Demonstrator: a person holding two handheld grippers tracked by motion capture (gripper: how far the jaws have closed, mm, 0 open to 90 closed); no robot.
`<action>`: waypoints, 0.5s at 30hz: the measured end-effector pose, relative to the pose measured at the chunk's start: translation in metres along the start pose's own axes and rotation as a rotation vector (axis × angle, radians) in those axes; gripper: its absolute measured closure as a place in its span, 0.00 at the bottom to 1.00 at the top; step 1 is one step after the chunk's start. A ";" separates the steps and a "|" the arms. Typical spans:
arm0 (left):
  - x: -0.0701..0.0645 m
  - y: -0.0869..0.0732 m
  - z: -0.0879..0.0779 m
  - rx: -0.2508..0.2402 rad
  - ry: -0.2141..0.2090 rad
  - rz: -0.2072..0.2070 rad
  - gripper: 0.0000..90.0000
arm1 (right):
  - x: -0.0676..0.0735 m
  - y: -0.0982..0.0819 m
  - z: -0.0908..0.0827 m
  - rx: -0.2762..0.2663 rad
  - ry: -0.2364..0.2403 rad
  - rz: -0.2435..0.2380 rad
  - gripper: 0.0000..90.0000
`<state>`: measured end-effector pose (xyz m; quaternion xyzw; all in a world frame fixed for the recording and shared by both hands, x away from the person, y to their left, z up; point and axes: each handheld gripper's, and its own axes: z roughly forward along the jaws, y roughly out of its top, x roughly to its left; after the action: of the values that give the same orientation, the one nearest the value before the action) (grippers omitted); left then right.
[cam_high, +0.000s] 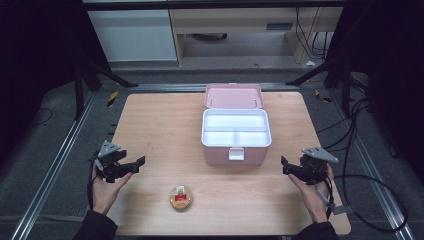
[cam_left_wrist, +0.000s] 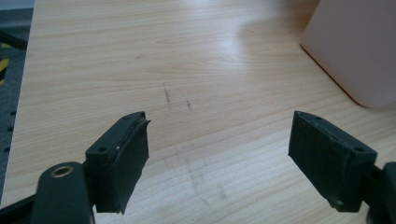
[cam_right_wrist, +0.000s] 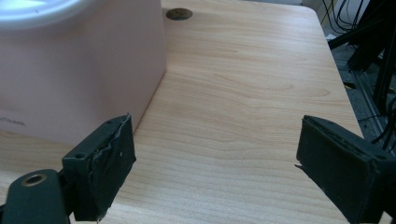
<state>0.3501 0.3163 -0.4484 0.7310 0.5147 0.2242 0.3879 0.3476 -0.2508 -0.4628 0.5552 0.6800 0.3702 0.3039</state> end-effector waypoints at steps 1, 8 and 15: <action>0.000 0.000 0.000 0.000 0.000 0.000 0.21 | -0.001 0.000 -0.001 -0.006 0.001 0.004 0.13; -0.020 0.004 0.000 0.027 -0.048 0.059 0.20 | 0.001 -0.003 0.000 0.025 -0.006 -0.012 0.13; -0.041 0.008 -0.004 0.065 -0.101 0.122 0.21 | 0.007 -0.006 0.005 0.060 -0.004 -0.047 0.12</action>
<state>0.3368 0.2780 -0.4365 0.7836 0.4559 0.1936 0.3751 0.3473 -0.2437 -0.4709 0.5486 0.7031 0.3413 0.2970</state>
